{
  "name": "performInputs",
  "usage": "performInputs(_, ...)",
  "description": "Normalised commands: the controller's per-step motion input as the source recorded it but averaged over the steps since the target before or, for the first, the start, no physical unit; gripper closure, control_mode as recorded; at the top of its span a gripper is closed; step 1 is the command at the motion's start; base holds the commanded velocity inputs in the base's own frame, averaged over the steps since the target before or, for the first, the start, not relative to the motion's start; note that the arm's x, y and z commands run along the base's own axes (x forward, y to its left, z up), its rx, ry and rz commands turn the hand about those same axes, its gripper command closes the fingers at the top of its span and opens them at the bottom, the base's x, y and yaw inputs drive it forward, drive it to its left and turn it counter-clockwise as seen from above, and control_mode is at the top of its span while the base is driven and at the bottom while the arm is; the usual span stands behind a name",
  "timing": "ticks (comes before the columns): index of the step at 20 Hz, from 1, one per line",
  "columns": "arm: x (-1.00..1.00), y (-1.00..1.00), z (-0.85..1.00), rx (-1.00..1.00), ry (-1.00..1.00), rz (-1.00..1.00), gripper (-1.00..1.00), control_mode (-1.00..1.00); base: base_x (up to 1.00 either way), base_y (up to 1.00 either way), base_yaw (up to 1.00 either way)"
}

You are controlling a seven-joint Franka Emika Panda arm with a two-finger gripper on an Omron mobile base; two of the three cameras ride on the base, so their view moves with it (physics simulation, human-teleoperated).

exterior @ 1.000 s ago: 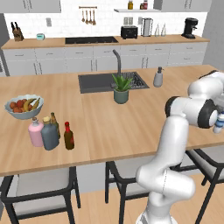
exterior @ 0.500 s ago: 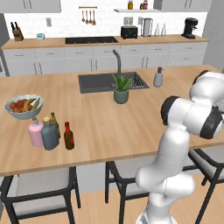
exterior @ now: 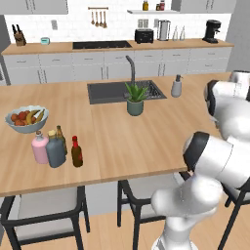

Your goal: Move the plastic bottles in the middle to the plastics group, and the glass bottles in the middle to the glass group.

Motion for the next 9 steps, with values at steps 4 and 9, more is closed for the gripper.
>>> performInputs(4, -0.18, 0.88, 0.34, 0.00, 0.00, 0.29, -1.00, -1.00, 0.00, 0.00, 0.00)
performInputs(9, -0.09, 0.82, 0.35, 0.00, 0.00, 0.29, -1.00, -1.00, 0.00, 0.00, 0.00)
